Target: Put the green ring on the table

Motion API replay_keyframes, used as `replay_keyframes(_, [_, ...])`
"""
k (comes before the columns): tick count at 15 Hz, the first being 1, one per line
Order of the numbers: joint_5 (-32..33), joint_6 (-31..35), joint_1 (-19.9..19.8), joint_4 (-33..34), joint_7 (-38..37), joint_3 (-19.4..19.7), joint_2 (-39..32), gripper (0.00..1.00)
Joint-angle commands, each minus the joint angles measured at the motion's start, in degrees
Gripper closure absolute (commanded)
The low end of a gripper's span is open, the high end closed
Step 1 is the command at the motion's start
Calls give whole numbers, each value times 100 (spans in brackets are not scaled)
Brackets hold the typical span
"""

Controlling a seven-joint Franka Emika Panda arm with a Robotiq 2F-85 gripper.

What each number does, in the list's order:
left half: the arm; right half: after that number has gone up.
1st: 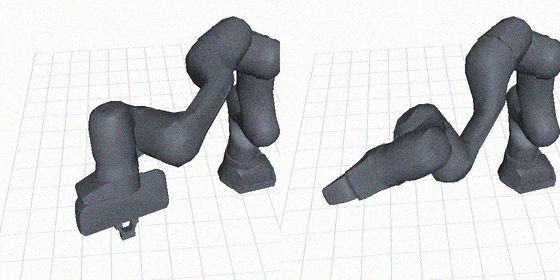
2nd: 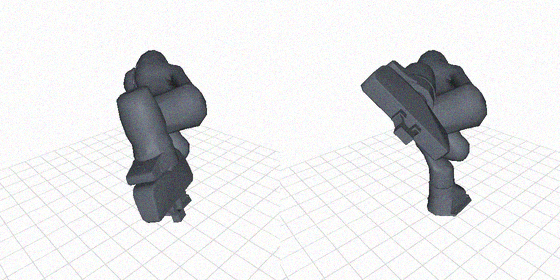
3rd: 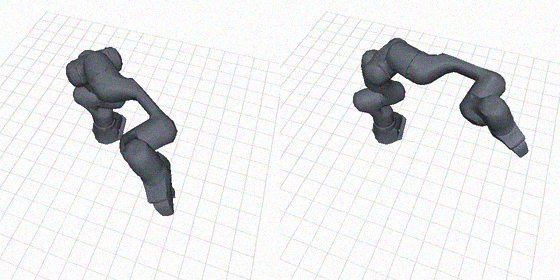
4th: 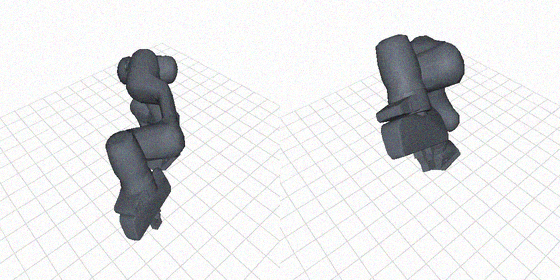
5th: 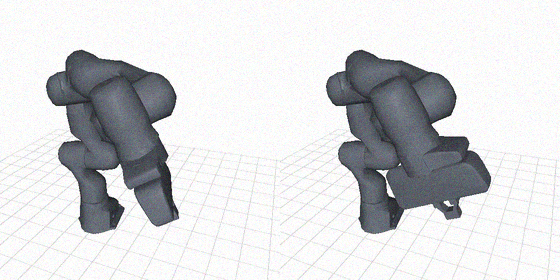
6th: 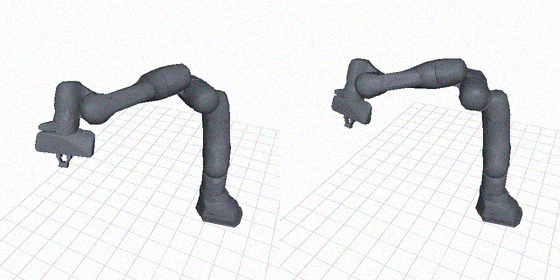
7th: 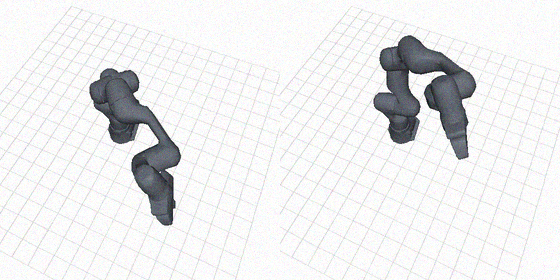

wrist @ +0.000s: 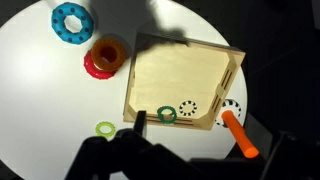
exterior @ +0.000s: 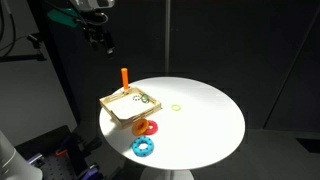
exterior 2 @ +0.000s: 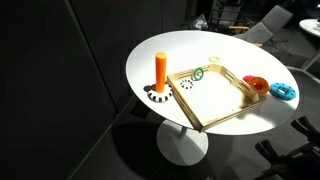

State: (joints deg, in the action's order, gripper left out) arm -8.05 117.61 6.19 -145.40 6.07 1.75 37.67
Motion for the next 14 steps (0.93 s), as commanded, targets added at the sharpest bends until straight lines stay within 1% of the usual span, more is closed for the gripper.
replay_keyframes(1, [-29,-22,-49,16,22,-42,-1,0])
replay_keyframes(4, [-29,-22,-49,16,22,-42,0,0])
replay_keyframes(7, [68,122,-124,77,-44,-96,-156,0])
replay_keyframes(10, [117,402,-167,156,-81,-139,-390,0])
replay_keyframes(14, [229,937,-217,270,-143,-211,-858,0])
